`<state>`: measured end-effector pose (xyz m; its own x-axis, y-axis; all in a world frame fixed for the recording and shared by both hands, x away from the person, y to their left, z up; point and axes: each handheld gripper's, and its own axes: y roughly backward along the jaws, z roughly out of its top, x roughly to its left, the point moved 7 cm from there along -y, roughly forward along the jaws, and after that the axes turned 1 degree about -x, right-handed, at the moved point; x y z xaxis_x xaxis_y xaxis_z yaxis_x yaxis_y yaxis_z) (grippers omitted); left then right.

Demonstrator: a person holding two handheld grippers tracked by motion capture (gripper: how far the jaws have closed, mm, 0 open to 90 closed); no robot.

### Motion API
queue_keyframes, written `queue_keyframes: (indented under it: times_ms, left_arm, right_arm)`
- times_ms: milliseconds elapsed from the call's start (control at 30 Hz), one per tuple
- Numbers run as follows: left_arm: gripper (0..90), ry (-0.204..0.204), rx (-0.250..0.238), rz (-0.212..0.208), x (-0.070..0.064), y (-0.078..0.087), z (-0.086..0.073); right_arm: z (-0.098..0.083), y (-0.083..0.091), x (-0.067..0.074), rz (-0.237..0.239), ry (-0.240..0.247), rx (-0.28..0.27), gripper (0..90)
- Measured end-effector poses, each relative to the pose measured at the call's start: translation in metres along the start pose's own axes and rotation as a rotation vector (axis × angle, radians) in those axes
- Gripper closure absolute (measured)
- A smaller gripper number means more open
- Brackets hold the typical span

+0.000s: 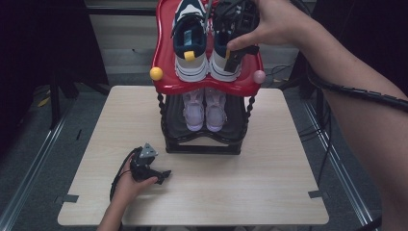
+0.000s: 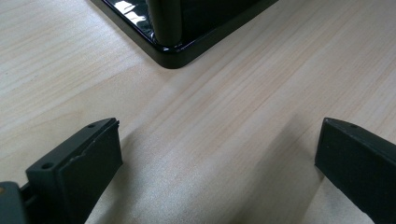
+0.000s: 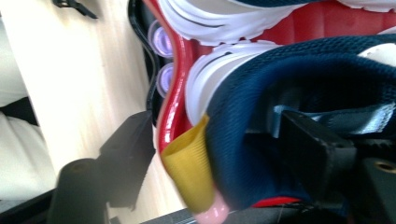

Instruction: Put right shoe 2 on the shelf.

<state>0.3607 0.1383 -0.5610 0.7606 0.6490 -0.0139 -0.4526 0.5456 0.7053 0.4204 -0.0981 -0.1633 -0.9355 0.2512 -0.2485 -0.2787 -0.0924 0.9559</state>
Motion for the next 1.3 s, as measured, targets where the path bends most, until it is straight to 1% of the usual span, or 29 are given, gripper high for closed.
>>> queue_keyframes:
  times_ms: [67, 133, 167, 200, 233, 300, 333, 500, 533, 633, 667, 733, 800, 833, 867, 900, 967, 1000, 1233, 1300]
  left_arm:
    - [0.0, 0.0, 0.001, 0.001, 0.0, 0.0, 0.0]
    - [0.0, 0.0, 0.001, -0.003, 0.0, 0.0, 0.0]
    - [0.0, 0.001, 0.0, 0.0, 0.0, 0.0, 0.0]
    - [0.0, 0.0, 0.0, -0.003, 0.0, 0.0, 0.0]
    - [0.0, 0.0, 0.0, 0.0, 0.0, 0.0, 0.0]
    - [0.0, 0.001, 0.0, -0.003, 0.0, 0.0, 0.0]
    - [0.0, 0.0, 0.0, -0.003, 0.0, 0.0, 0.0]
    - [0.0, 0.001, -0.001, -0.003, 0.0, 0.0, 0.0]
    - [0.0, 0.001, 0.0, -0.003, 0.0, 0.0, 0.0]
    - [0.0, 0.0, 0.0, -0.003, 0.0, 0.0, 0.0]
    - [0.0, 0.0, -0.001, -0.003, 0.0, 0.0, 0.0]
    - [0.0, -0.002, -0.003, 0.0, 0.0, 0.0, 0.0]
    - [0.0, -0.002, -0.004, 0.0, 0.0, 0.0, 0.0]
    - [0.0, -0.001, -0.002, -0.001, 0.0, 0.0, 0.0]
    - [0.0, 0.0, -0.002, -0.002, 0.0, 0.0, 0.0]
    - [0.0, 0.0, 0.0, -0.003, 0.0, 0.0, 0.0]
    - [0.0, 0.001, 0.0, -0.003, 0.0, 0.0, 0.0]
    - [0.0, 0.001, -0.001, -0.003, 0.0, 0.0, 0.0]
    - [0.0, 0.001, 0.0, -0.003, 0.0, 0.0, 0.0]
    - [0.0, 0.001, 0.0, -0.003, 0.0, 0.0, 0.0]
  right_arm:
    - [0.0, 0.003, 0.0, 0.0, -0.008, -0.001, 25.0]
    - [-0.001, 0.007, 0.001, 0.007, -0.007, -0.004, 22.2]
    - [-0.002, 0.009, 0.002, 0.004, -0.013, -0.003, 20.2]
    - [-0.003, 0.011, 0.002, -0.001, -0.009, -0.008, 17.8]
    - [-0.004, 0.013, 0.003, 0.007, -0.018, -0.003, 16.6]
    - [-0.005, 0.017, 0.004, 0.001, -0.016, -0.004, 16.9]
    - [-0.006, 0.019, 0.004, 0.009, -0.008, -0.002, 16.9]
    - [-0.011, 0.026, 0.008, 0.037, -0.019, -0.007, 17.0]
    - [-0.012, 0.028, 0.009, 0.041, -0.026, -0.002, 16.9]
    - [-0.015, 0.03, 0.012, 0.057, -0.022, 0.009, 17.0]
    - [-0.017, 0.031, 0.013, 0.074, -0.029, 0.017, 17.1]
    - [-0.02, 0.031, 0.015, 0.077, -0.036, 0.027, 17.8]
    - [-0.022, 0.032, 0.018, 0.104, -0.039, 0.035, 17.5]
    - [-0.024, 0.032, 0.018, 0.108, -0.036, 0.036, 17.3]
    - [-0.025, 0.032, 0.018, 0.113, -0.041, 0.04, 17.6]
    - [-0.025, 0.033, 0.018, 0.119, -0.05, 0.034, 17.9]
    - [-0.027, 0.033, 0.019, 0.128, -0.053, 0.045, 18.3]
    - [-0.029, 0.033, 0.022, 0.153, -0.057, 0.059, 17.7]
    - [-0.037, 0.027, 0.027, 0.199, -0.052, 0.083, 18.2]
    - [-0.04, 0.025, 0.03, 0.213, -0.059, 0.085, 18.5]
